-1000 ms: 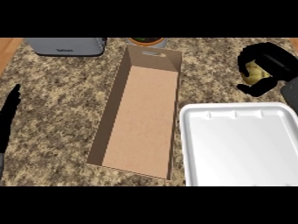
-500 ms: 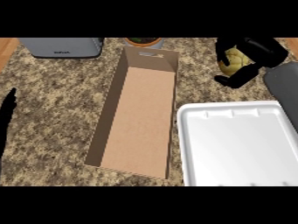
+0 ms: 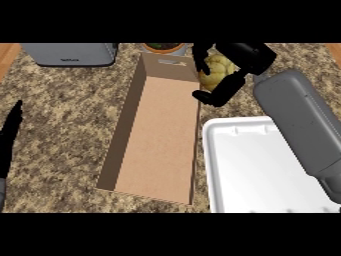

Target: Pick the squash from the tray and place it in the cardboard box

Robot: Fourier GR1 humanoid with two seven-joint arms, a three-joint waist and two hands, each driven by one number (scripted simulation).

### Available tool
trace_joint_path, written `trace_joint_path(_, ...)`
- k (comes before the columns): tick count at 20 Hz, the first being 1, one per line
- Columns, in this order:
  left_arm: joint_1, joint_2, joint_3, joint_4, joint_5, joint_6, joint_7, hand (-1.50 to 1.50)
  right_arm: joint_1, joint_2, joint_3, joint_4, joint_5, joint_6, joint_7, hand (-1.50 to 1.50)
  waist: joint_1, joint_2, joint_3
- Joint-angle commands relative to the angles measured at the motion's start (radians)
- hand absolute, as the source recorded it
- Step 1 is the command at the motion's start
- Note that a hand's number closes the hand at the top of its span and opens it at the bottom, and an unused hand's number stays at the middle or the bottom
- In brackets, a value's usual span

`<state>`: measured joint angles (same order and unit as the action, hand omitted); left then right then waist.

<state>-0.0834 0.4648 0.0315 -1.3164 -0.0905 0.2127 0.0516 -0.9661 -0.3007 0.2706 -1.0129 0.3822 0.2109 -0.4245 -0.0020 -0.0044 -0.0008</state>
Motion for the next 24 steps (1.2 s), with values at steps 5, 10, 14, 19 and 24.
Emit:
trace_joint_path(5, -0.037, -0.006, 0.015, 0.009, -0.022, -0.014, 0.029, 0.00, -0.117, 0.204, -0.023, 0.072, -0.007, 0.030, 0.236, 1.50, 0.012, 0.005, 0.000)
trace_joint_path(10, -0.042, -0.025, 0.010, 0.036, -0.030, -0.031, -0.013, 0.00, -0.233, 0.296, 0.033, 0.214, -0.018, -0.066, 0.297, 1.50, 0.035, 0.010, 0.000)
trace_joint_path(14, -0.102, -0.035, 0.008, 0.073, -0.059, -0.020, -0.012, 0.00, -0.257, 0.299, 0.125, 0.351, -0.060, -0.167, 0.237, 1.50, 0.044, 0.015, 0.000)
trace_joint_path(19, -0.069, -0.047, -0.013, -0.001, -0.054, -0.044, 0.015, 0.00, -0.219, 0.300, 0.264, 0.396, -0.152, -0.296, 0.345, 1.50, 0.089, 0.018, 0.000)
trace_joint_path(24, -0.147, -0.040, -0.001, 0.037, -0.062, -0.052, 0.059, 0.00, -0.258, 0.301, 0.293, 0.459, -0.277, -0.211, 0.376, -1.50, 0.078, 0.020, 0.000)
